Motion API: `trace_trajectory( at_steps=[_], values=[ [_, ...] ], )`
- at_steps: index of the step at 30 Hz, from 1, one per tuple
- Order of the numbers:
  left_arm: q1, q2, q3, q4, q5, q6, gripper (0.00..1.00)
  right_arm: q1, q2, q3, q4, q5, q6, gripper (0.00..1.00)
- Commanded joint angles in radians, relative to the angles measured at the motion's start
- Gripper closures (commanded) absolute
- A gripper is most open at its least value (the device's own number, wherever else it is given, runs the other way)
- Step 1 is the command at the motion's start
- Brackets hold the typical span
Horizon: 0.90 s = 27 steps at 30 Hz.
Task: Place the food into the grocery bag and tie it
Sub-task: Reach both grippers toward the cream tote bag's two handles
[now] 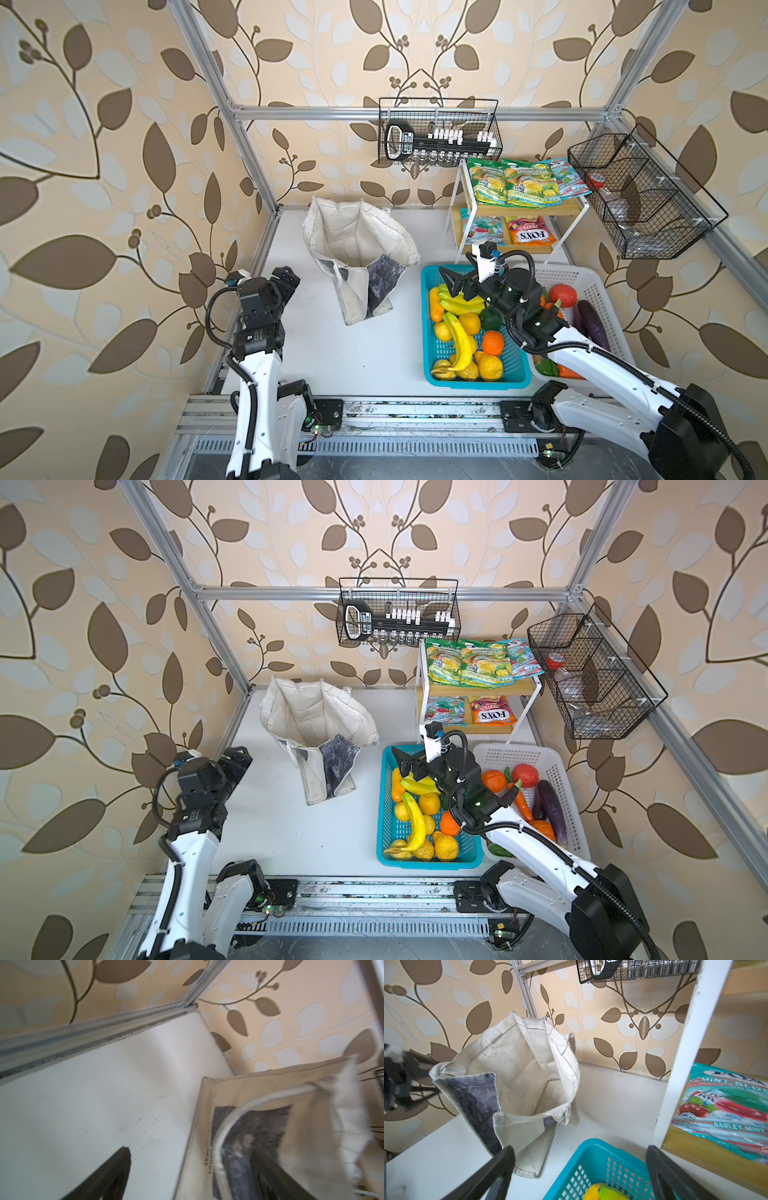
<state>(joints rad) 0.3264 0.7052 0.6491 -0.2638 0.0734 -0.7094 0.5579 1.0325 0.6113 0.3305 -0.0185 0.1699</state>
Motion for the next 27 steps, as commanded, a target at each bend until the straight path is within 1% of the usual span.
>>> trace_trajectory(
  at_steps=[1,2,4,6,8,10,11,13,15,16,18,21,23,25,27],
  values=[
    [-0.041,0.004,0.179,-0.118,0.072,0.154,0.03,-0.009,-0.028,0.044,-0.078,0.004,-0.015,0.00],
    [-0.075,0.027,0.242,-0.158,0.083,0.185,0.03,-0.018,-0.034,0.042,-0.082,-0.005,-0.010,0.00],
    [-0.181,0.061,0.355,-0.231,0.023,0.245,0.01,-0.044,-0.051,0.035,-0.082,-0.021,0.031,0.00],
    [-0.328,0.101,0.468,-0.286,-0.074,0.309,0.01,-0.070,-0.069,0.036,-0.080,-0.062,0.060,0.00],
    [-0.470,0.165,0.568,-0.324,-0.120,0.356,0.01,-0.085,-0.086,0.047,-0.099,-0.078,0.078,0.00],
    [-0.628,0.274,0.684,-0.387,-0.158,0.414,0.01,-0.101,-0.105,0.060,-0.124,-0.093,0.093,0.00],
    [-0.724,0.345,0.745,-0.418,-0.191,0.457,0.01,-0.112,-0.117,0.061,-0.135,-0.104,0.100,0.00],
    [-0.898,0.500,0.882,-0.509,-0.299,0.546,0.01,-0.140,-0.142,0.065,-0.156,-0.137,0.121,0.00],
    [-1.019,0.638,1.004,-0.594,-0.389,0.604,0.01,-0.167,-0.174,0.062,-0.177,-0.167,0.134,0.00],
    [-1.055,0.702,1.069,-0.633,-0.401,0.619,0.01,-0.182,-0.193,0.060,-0.190,-0.176,0.138,0.00],
    [-1.097,0.806,1.148,-0.667,-0.397,0.630,0.01,-0.212,-0.226,0.064,-0.229,-0.188,0.140,0.00],
    [-1.118,0.902,1.204,-0.669,-0.364,0.643,0.01,-0.275,-0.275,0.067,-0.290,-0.195,0.153,0.00],
    [-1.123,0.978,1.268,-0.723,-0.364,0.635,0.01,-0.324,-0.310,0.067,-0.322,-0.195,0.178,0.00],
    [-1.142,1.062,1.356,-0.812,-0.408,0.629,0.01,-0.364,-0.335,0.064,-0.345,-0.215,0.184,0.00],
    [-1.171,1.149,1.460,-0.909,-0.502,0.625,0.02,-0.394,-0.350,0.066,-0.370,-0.231,0.186,0.00]
  ],
)
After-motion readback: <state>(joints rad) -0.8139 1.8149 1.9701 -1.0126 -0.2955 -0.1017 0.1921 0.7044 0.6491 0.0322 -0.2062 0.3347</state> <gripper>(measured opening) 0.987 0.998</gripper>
